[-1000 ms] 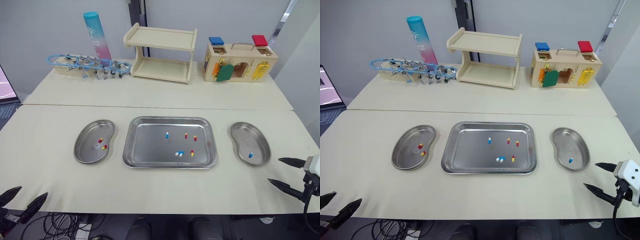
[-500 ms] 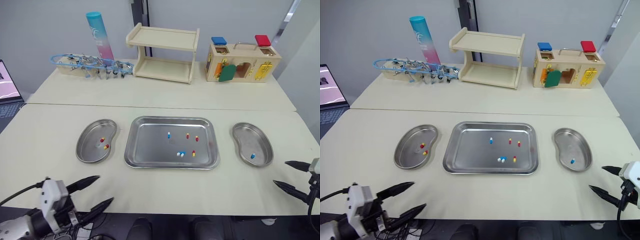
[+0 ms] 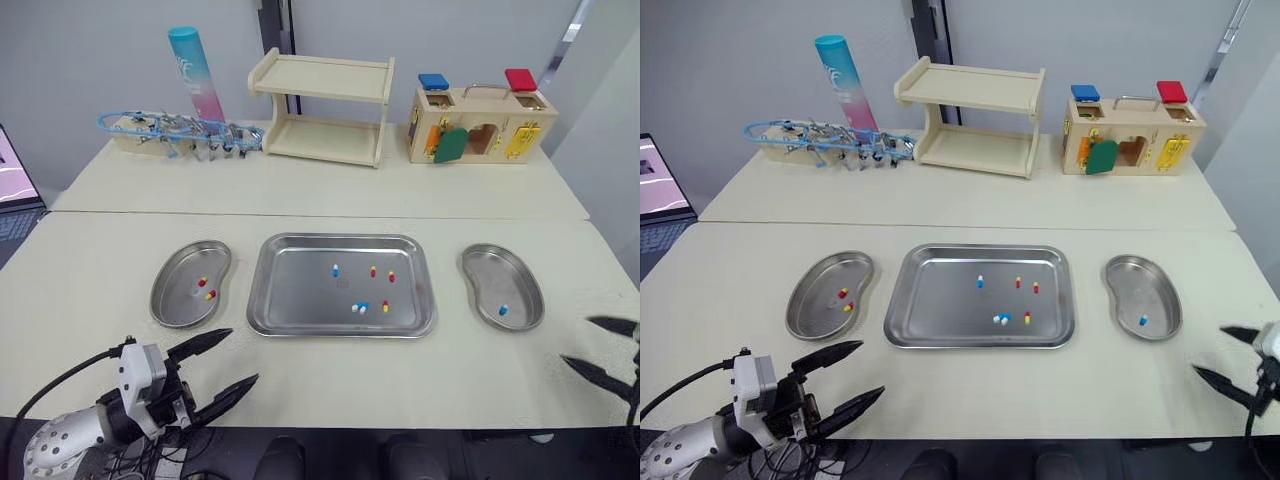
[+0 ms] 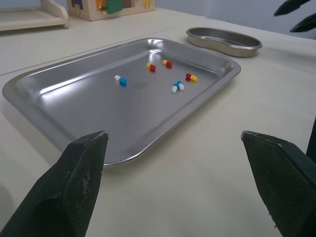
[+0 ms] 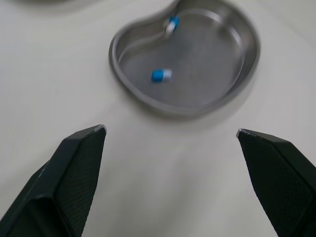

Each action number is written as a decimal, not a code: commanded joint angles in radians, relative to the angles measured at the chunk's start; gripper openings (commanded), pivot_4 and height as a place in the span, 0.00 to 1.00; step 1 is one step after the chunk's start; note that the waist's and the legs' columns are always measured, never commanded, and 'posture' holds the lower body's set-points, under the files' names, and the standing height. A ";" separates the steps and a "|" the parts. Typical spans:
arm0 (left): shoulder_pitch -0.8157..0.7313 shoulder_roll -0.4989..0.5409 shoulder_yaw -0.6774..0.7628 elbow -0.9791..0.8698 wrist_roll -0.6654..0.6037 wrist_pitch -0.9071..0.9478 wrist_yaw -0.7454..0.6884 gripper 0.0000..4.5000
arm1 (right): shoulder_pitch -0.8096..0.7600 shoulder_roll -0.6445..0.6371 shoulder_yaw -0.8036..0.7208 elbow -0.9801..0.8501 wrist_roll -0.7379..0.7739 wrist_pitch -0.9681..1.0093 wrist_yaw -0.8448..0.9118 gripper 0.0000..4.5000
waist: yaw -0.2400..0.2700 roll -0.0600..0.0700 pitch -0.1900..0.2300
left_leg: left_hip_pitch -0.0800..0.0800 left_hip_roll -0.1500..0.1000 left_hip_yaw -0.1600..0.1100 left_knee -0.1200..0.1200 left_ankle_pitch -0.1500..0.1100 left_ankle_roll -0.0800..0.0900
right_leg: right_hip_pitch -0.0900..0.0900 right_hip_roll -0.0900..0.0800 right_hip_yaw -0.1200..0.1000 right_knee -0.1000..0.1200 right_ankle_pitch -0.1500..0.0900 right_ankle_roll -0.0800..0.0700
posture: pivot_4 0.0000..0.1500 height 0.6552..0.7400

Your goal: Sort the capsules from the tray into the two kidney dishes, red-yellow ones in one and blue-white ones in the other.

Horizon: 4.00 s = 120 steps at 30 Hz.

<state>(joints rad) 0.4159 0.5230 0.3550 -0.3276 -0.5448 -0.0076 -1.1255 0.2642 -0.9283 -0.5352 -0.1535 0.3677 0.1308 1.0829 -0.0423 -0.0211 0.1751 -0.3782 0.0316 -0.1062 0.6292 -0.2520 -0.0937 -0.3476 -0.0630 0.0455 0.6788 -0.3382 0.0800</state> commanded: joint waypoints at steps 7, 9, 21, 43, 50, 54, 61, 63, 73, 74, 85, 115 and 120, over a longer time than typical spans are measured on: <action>0.007 -0.004 -0.009 0.002 -0.005 -0.055 0.015 1.00 | -0.405 0.117 0.460 -0.391 0.054 0.406 -0.256 1.00 | 0.010 -0.001 0.001 | -0.002 0.000 -0.002 0.000 0.000 0.000 | -0.002 0.000 -0.002 -0.001 0.000 0.000 | 1.00 1.00; 0.008 -0.005 -0.016 0.002 -0.004 -0.059 0.019 1.00 | -0.465 0.176 0.544 -0.404 0.039 0.458 -0.303 1.00 | 0.015 -0.002 0.001 | -0.003 0.000 -0.002 0.000 0.000 0.000 | -0.002 0.000 -0.002 0.000 0.000 0.000 | 1.00 1.00; -0.031 0.005 -0.049 0.004 -0.014 -0.055 0.038 1.00 | -0.761 0.548 0.912 -0.177 -0.231 0.648 -0.595 0.49 | 0.009 -0.001 0.002 | -0.003 0.000 -0.003 0.000 0.000 0.000 | -0.005 0.001 -0.002 0.002 0.000 -0.001 | 1.00 1.00; -0.012 -0.001 -0.059 0.105 0.000 -0.162 -0.010 1.00 | -0.887 0.817 0.931 0.209 -0.375 0.633 -0.744 0.43 | -0.004 0.001 0.003 | -0.004 0.000 -0.003 -0.001 0.000 0.000 | -0.007 0.001 -0.002 0.002 0.000 -0.001 | 1.00 1.00; -0.037 0.009 -0.070 0.096 0.002 -0.143 0.009 1.00 | -0.921 0.838 0.941 0.288 -0.410 0.599 -0.739 0.43 | -0.009 0.001 0.003 | -0.003 0.000 -0.003 -0.001 0.000 0.000 | -0.007 0.001 -0.002 0.002 0.000 -0.001 | 1.00 1.00; -0.042 0.011 -0.075 0.082 0.005 -0.131 0.020 1.00 | -0.916 0.829 0.956 0.301 -0.430 0.584 -0.724 0.43 | -0.012 0.001 0.003 | -0.003 0.000 -0.003 -0.001 0.000 0.000 | -0.007 0.001 -0.001 0.002 0.000 -0.001 | 1.00 1.00; -0.041 0.015 -0.087 0.057 0.008 -0.116 0.042 1.00 | -0.901 0.827 0.983 0.291 -0.463 0.565 -0.708 0.09 | -0.013 0.001 0.003 | -0.003 0.000 -0.004 -0.001 0.000 0.000 | -0.007 0.001 -0.002 0.002 0.000 -0.001 | 1.00 1.00; -0.041 0.017 -0.090 0.049 0.008 -0.110 0.046 1.00 | -0.894 0.830 0.981 0.279 -0.464 0.572 -0.702 0.01 | -0.013 0.001 0.003 | -0.003 0.000 -0.003 -0.001 0.000 0.000 | -0.007 0.001 -0.002 0.002 0.000 -0.001 | 1.00 1.00; -0.052 0.033 -0.083 0.057 -0.003 -0.105 0.031 1.00 | -0.883 0.803 0.904 0.094 -0.389 0.629 -0.602 0.01 | -0.012 0.002 0.004 | -0.004 0.000 -0.003 -0.001 0.000 0.000 | -0.007 0.001 -0.001 0.002 0.000 -0.001 | 1.00 1.00; -0.057 0.036 -0.083 0.055 -0.005 -0.102 0.029 1.00 | -0.880 0.790 0.887 0.056 -0.373 0.649 -0.588 0.01 | -0.012 0.003 0.004 | -0.004 0.000 -0.004 -0.001 0.000 0.000 | -0.008 0.001 -0.002 0.002 0.000 -0.001 | 1.00 1.00; -0.105 0.076 -0.142 0.009 -0.033 -0.046 -0.031 1.00 | -0.739 0.489 0.678 -0.347 -0.170 0.842 -0.420 0.01 | -0.003 0.005 0.006 | -0.006 0.000 -0.003 -0.001 0.000 0.000 | -0.008 0.001 -0.002 0.001 0.000 -0.001 | 1.00 1.00; -0.195 0.082 -0.257 0.007 -0.030 -0.052 -0.141 1.00 | -0.410 0.145 0.227 -0.206 -0.042 0.792 -0.437 0.65 | 0.009 0.005 0.008 | -0.005 0.000 -0.002 -0.001 0.000 0.000 | -0.006 0.001 -0.001 0.000 0.000 -0.001 | 1.00 1.00; -0.202 0.082 -0.257 0.007 -0.031 -0.046 -0.132 1.00 | -0.395 0.125 0.188 -0.202 -0.036 0.748 -0.425 1.00 | 0.010 0.005 0.008 | -0.006 0.000 -0.002 -0.001 0.000 0.000 | -0.006 0.001 -0.001 0.000 0.000 -0.001 | 1.00 1.00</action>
<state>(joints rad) 0.2208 0.6069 0.0955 -0.3053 -0.5580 -0.0519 -1.2650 -0.1337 -0.7825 -0.2993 -0.3433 0.3270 0.9180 0.6512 -0.0319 -0.0158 0.1835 -0.3838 0.0319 -0.1082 0.6280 -0.2520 -0.0934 -0.3540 -0.0621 0.0444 0.6784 -0.3383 0.0793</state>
